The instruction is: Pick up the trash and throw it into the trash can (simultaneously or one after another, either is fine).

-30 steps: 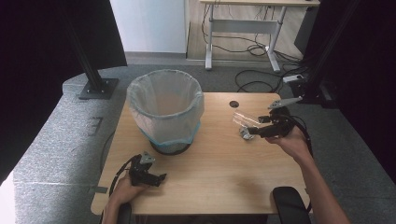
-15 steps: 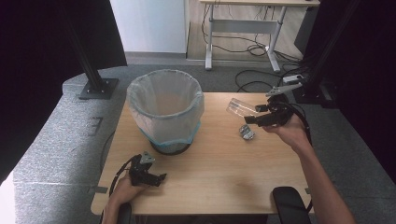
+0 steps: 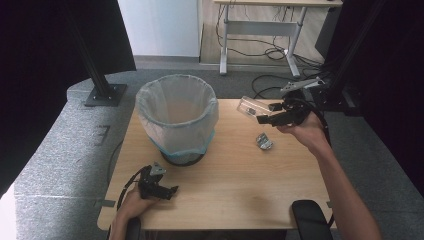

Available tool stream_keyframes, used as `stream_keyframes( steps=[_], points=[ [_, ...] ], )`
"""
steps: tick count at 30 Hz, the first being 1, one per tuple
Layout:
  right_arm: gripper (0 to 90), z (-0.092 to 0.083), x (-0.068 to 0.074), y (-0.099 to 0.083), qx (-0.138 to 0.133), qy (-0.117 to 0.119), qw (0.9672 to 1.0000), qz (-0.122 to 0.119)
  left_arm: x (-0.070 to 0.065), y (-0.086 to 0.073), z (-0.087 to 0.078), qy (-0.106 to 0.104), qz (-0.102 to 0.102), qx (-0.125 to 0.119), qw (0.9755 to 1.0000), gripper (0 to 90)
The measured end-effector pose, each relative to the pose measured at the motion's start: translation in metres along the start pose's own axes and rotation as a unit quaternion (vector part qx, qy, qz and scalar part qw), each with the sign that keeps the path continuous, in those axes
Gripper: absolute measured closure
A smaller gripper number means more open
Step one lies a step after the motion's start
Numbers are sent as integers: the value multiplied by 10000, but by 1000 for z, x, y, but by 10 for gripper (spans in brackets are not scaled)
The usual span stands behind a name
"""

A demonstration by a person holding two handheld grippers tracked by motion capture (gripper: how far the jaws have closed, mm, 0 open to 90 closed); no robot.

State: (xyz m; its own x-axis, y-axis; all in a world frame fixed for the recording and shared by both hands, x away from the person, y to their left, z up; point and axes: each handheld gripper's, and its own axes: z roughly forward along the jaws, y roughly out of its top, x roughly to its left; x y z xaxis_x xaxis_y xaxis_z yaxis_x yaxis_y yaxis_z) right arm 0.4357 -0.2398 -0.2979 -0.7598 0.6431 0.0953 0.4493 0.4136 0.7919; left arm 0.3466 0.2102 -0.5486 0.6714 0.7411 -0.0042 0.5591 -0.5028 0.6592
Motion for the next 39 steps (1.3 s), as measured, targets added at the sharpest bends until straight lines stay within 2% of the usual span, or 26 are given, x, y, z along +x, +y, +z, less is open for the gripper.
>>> stream_keyframes(
  steps=[19,31,39],
  points=[
    [239,4,10,40,-70,150,9998,-99,0,0,0,-2,-1,2,10000,0],
    [239,17,21,65,-68,230,9995,-216,0,0,0,-5,2,3,10000,0],
    [239,26,24,78,-97,289,9993,-211,0,0,0,-5,1,2,10000,0]
  ],
)
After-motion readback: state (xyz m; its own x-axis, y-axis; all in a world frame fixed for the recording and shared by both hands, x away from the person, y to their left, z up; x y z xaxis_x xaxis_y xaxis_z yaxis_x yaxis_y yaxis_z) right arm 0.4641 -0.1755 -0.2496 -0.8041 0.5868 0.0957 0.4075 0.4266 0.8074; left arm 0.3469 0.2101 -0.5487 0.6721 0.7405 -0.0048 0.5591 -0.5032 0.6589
